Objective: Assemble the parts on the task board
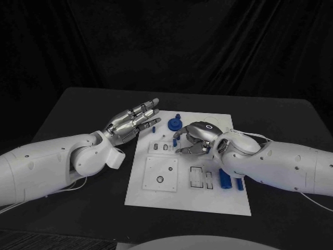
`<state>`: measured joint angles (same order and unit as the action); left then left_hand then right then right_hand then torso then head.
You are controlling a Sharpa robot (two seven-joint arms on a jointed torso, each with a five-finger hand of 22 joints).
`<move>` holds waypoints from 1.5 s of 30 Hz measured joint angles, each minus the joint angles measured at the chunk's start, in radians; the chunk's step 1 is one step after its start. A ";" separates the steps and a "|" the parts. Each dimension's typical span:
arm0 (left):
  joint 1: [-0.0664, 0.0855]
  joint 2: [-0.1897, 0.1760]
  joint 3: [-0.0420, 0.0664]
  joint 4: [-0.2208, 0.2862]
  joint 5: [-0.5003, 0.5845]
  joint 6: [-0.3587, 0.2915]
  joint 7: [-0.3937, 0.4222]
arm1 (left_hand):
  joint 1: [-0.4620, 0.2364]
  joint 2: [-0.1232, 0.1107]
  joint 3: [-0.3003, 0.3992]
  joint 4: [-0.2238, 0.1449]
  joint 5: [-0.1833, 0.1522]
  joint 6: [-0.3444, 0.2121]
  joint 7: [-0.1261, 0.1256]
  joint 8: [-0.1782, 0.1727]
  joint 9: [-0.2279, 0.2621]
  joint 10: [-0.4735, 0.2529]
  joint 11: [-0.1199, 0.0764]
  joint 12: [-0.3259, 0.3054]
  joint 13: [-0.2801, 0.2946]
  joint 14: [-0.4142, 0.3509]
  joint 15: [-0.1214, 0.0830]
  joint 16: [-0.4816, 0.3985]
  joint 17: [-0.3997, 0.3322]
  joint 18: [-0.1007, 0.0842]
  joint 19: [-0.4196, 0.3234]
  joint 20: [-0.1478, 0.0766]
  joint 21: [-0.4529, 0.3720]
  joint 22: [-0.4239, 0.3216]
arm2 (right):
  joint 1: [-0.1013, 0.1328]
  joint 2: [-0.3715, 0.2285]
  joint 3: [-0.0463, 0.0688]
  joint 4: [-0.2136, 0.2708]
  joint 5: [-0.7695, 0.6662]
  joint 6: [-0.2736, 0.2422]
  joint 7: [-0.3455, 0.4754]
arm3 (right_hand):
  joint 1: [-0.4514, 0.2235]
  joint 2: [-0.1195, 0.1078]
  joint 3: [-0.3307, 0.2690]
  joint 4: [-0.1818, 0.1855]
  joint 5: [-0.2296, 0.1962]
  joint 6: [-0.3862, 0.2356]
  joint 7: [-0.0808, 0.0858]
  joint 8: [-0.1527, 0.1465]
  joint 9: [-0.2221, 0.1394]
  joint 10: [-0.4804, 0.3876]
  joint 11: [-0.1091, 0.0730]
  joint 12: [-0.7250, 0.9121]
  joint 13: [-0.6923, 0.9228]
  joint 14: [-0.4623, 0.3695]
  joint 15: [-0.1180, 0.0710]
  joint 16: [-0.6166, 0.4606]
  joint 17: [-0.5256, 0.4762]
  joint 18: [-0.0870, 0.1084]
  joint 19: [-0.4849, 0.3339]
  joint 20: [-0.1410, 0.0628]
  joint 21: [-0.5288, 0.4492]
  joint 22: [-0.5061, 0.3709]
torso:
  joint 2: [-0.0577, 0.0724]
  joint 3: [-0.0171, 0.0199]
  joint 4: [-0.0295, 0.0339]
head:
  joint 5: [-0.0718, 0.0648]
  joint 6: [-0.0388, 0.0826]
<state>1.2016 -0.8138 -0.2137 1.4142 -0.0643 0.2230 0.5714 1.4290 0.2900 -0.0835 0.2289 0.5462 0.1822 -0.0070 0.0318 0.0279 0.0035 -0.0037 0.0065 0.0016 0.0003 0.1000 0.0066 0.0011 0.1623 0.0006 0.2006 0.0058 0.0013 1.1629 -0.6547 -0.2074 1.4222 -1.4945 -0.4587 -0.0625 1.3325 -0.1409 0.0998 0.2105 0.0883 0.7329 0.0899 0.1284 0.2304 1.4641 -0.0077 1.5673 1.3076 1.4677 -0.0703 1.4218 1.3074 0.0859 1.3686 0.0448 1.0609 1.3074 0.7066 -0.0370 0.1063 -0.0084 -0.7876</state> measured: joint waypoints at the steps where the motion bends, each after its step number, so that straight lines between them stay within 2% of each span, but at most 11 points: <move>1: 0.000 -0.001 0.000 0.000 0.000 0.000 0.000 | 0.000 0.000 0.000 0.000 0.000 0.000 0.000 0.000 0.000 0.000 0.000 0.000 0.000 0.000 0.000 0.000 0.000 0.000 0.000 0.000 0.000 0.000 | 0.000 -0.010 -0.001 0.010 0.000 -0.005 0.001 | -0.001 -0.004 0.001 0.013 -0.006 -0.002 0.001 0.000 -0.004 0.000 0.000 0.000 0.000 0.000 0.000 0.000 0.000 0.000 0.000 0.000 -0.002 0.000 | 0.000 0.0000 -0.0001 | 0.001 0.000; 11: 0.000 -0.010 0.000 0.004 0.000 -0.007 0.003 | 0.000 0.000 0.006 -0.006 0.000 0.000 0.000 0.000 0.000 0.000 0.000 0.000 0.000 0.000 0.000 0.000 0.000 0.000 0.000 0.000 0.000 0.000 | 0.072 -0.092 -0.001 0.133 -0.002 -0.135 0.041 | 0.017 -0.046 -0.012 0.081 -0.023 -0.030 0.001 -0.002 -0.031 0.000 0.000 0.000 0.000 0.000 0.000 -0.005 0.000 0.016 0.000 0.000 -0.016 0.000 | -0.001 0.0005 0.0003 | -0.001 0.002; 16: 0.004 -0.035 0.000 0.026 -0.012 -0.052 0.023 | 0.063 -0.066 0.058 -0.098 -0.040 0.097 0.056 0.040 0.013 0.153 0.045 0.057 0.062 0.149 0.017 0.140 0.062 0.000 0.050 0.024 0.031 0.022 | 0.157 -0.159 -0.001 0.206 -0.002 -0.236 0.095 | 0.032 -0.023 0.003 0.076 -0.019 0.004 0.006 0.023 -0.033 0.004 0.003 0.000 0.000 -0.002 0.002 0.001 0.000 0.016 0.000 0.000 -0.016 0.000 | -0.001 0.0010 0.0011 | -0.004 0.002; 19: 0.026 -0.054 -0.001 0.040 -0.049 -0.102 0.040 | 0.059 -0.099 0.077 -0.095 -0.117 0.127 0.066 0.053 0.016 0.372 0.081 0.141 0.175 0.338 0.025 0.330 0.127 0.000 0.193 0.031 0.119 0.070 | 0.207 -0.207 0.000 0.240 -0.004 -0.276 0.122 | 0.036 -0.019 0.003 0.076 -0.019 0.007 0.006 0.026 -0.034 0.004 0.004 0.000 0.000 -0.003 0.004 0.004 0.000 0.016 0.002 0.002 -0.014 0.000 | -0.001 0.0008 0.0015 | -0.004 0.004; 24: 0.098 -0.067 0.001 0.061 -0.139 -0.201 0.055 | 0.063 -0.137 0.087 -0.041 -0.234 0.143 0.067 0.062 0.017 0.498 0.132 0.216 0.357 0.433 0.036 0.510 0.188 0.000 0.423 0.039 0.246 0.126 | 0.258 -0.277 0.001 0.259 -0.012 -0.300 0.146 | 0.037 -0.018 0.003 0.076 -0.019 0.011 0.003 0.029 -0.036 0.004 0.004 0.000 0.000 -0.003 0.004 0.004 0.000 0.016 0.004 0.004 -0.004 0.001 | 0.000 0.0008 0.0000 | -0.003 0.008; 28: 0.168 -0.066 0.001 0.070 -0.268 -0.292 0.044 | 0.061 -0.153 0.070 -0.015 -0.366 0.234 0.098 0.100 0.031 0.631 0.138 0.406 0.601 0.565 0.022 0.736 0.301 0.000 0.606 0.034 0.365 0.181 | 0.272 -0.319 0.000 0.264 -0.020 -0.298 0.149 | 0.037 -0.018 0.003 0.076 -0.019 0.011 0.003 0.029 -0.036 0.004 0.004 0.000 0.000 -0.003 0.004 0.008 0.000 0.016 0.004 0.004 -0.004 0.001 | 0.000 0.0012 0.0000 | -0.004 0.009; 32: 0.223 -0.050 0.002 0.067 -0.430 -0.351 -0.012 | 0.050 -0.174 0.043 0.006 -0.450 0.420 0.147 0.252 0.067 0.762 0.119 0.976 1.015 0.692 -0.018 1.237 0.651 0.000 0.812 -0.017 0.621 0.339 | 0.273 -0.342 -0.001 0.265 -0.026 -0.283 0.146 | 0.031 -0.012 0.006 0.079 -0.019 0.022 0.009 0.034 -0.037 0.004 0.004 0.000 0.000 -0.003 0.004 0.011 0.000 0.016 0.007 0.007 0.011 0.001 | 0.000 0.0017 -0.0007 | -0.007 0.009; 34: 0.245 -0.038 0.002 0.063 -0.504 -0.359 -0.058 | 0.032 -0.192 0.022 0.027 -0.468 0.435 0.160 0.353 0.082 1.144 0.106 1.338 1.260 1.059 -0.033 1.471 1.064 0.000 0.857 -0.041 0.821 0.484 | 0.269 -0.349 -0.001 0.266 -0.028 -0.276 0.143 | 0.029 -0.010 0.006 0.079 -0.019 0.023 0.008 0.038 -0.037 0.004 0.004 0.000 0.000 -0.003 0.004 0.011 0.000 0.016 0.007 0.007 0.011 0.001 | -0.002 0.0019 -0.0008 | -0.009 0.006; 36: 0.265 -0.025 0.002 0.058 -0.580 -0.358 -0.123 | -0.012 -0.207 -0.005 0.039 -0.470 0.433 0.172 0.429 0.097 1.382 0.101 1.497 1.303 1.346 -0.039 1.544 1.263 -0.020 0.975 -0.051 1.059 0.745 | 0.262 -0.355 -0.001 0.268 -0.030 -0.269 0.140 | 0.030 -0.010 0.006 0.079 -0.019 0.027 0.011 0.042 -0.037 0.003 0.004 0.000 0.000 -0.003 0.003 0.011 0.000 0.016 0.007 0.007 0.011 0.001 | -0.004 0.0025 -0.0012 | -0.009 0.005; 40: 0.295 0.000 0.002 0.047 -0.695 -0.317 -0.268 | -0.135 -0.201 -0.056 0.051 -0.488 0.527 0.162 0.550 0.149 1.463 0.094 1.561 1.306 1.460 -0.048 1.562 1.306 -0.097 1.288 -0.060 1.400 1.220 | 0.252 -0.357 -0.001 0.270 -0.032 -0.258 0.132 | 0.032 0.001 0.008 0.076 -0.018 0.038 0.012 0.047 -0.039 0.000 0.007 0.000 0.000 -0.003 0.003 0.016 0.000 0.016 0.014 0.007 0.015 0.000 | -0.007 0.0050 -0.0052 | -0.006 0.003; 45: 0.321 0.047 0.002 0.038 -0.804 -0.214 -0.484 | -0.256 -0.183 -0.098 0.058 -0.488 0.664 0.113 0.636 0.228 1.462 0.054 1.561 1.307 1.465 -0.086 1.562 1.307 -0.102 1.389 -0.077 1.494 1.306 | 0.235 -0.358 -0.001 0.268 -0.035 -0.242 0.120 | 0.028 0.005 0.008 0.076 -0.009 0.041 0.012 0.051 -0.041 0.000 0.007 0.000 0.000 -0.001 0.006 0.016 0.000 0.016 0.014 0.007 0.019 0.000 | -0.011 0.0112 -0.0126 | -0.005 -0.003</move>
<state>1.5230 -0.7666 -0.2121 1.4517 -0.8686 0.0092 0.0871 1.1731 0.1067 -0.1810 0.2869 0.0581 0.8458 0.1059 0.6683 0.2559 1.4658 0.0504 1.5674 1.3082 1.4653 0.0136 1.5682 1.3082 0.0608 1.3894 0.1238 1.4994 1.3074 1.3983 -1.0122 -0.2085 1.6904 -1.5290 -0.7007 0.0571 1.3605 -0.1363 0.1080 0.2868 0.0797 0.7738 0.1016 0.1791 0.1896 1.4641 -0.0005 1.5673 1.3076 1.4669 -0.0642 1.4382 1.3073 0.1019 1.3830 0.0519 1.0803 1.3079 0.6960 -0.0258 0.0938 -0.0137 -0.7908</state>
